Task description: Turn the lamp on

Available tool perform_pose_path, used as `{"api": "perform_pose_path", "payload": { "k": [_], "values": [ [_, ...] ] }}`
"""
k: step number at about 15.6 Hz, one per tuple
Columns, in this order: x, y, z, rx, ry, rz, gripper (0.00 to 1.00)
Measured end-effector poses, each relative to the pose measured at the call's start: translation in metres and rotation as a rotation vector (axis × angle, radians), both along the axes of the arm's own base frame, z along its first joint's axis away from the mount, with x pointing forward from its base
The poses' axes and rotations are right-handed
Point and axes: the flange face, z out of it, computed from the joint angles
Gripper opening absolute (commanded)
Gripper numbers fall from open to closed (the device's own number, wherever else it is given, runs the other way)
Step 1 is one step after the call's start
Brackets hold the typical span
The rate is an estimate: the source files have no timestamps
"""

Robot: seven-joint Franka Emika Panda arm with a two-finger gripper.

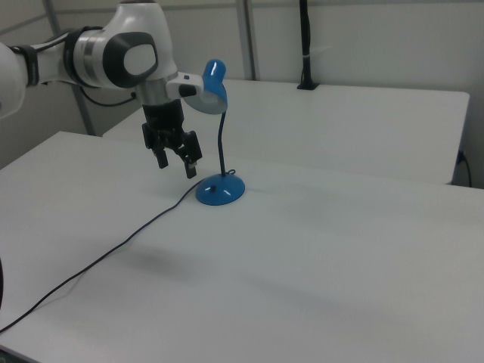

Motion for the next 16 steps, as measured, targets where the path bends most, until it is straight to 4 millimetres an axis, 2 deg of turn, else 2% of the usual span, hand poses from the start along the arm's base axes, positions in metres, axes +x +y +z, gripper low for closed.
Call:
{"api": "perform_pose_path", "payload": {
  "k": [4, 5, 6, 8, 9, 14, 16],
  "values": [
    [0.023, 0.017, -0.011, -0.009, -0.091, 0.036, 1.0],
    [0.026, 0.017, -0.012, -0.011, -0.1, 0.052, 0.86],
    [0.027, 0.017, -0.013, -0.012, -0.102, 0.073, 0.67],
    [0.027, 0.017, -0.013, -0.013, -0.099, 0.117, 0.13],
    [0.028, 0.017, -0.014, -0.013, -0.096, 0.15, 0.0],
    [0.041, 0.034, -0.033, 0.015, -0.136, 0.246, 0.0],
    [0.053, 0.037, -0.049, 0.007, -0.169, 0.253, 0.0]
  ]
}}
